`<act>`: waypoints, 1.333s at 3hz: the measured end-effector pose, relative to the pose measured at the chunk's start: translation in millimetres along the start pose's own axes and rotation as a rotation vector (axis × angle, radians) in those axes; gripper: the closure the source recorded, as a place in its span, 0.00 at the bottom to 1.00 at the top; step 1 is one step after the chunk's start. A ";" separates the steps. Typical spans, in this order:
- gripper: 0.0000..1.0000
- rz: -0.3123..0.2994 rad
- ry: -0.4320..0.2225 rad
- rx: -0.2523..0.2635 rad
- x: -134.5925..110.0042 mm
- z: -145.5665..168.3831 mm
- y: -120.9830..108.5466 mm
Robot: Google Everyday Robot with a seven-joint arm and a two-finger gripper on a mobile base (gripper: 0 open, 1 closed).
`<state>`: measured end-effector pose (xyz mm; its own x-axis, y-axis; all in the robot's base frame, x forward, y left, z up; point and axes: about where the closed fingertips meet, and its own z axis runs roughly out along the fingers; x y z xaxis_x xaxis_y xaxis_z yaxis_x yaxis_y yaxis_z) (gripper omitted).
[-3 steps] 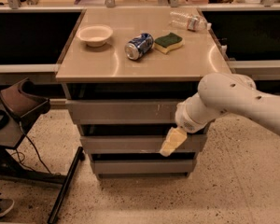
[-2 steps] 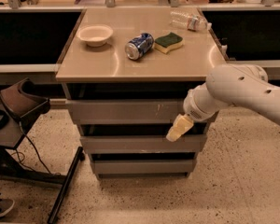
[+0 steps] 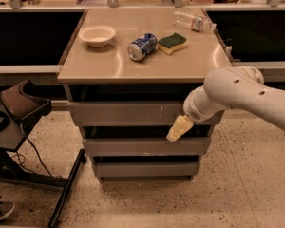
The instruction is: Open top drawer
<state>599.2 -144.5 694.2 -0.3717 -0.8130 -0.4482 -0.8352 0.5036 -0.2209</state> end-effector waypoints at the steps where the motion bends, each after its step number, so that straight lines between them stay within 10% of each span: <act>1: 0.00 0.074 -0.028 0.056 -8.0 33.0 -46.5; 2: 0.00 0.129 -0.050 0.103 -10.9 53.7 -79.2; 4: 0.00 0.119 -0.036 0.123 -5.0 62.1 -65.3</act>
Offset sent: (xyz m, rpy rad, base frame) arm 0.1606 -0.0337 -0.0335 0.1010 -0.1389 -0.2694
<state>680.8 -155.2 657.1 -0.4486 -0.7353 -0.5080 -0.7292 0.6298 -0.2675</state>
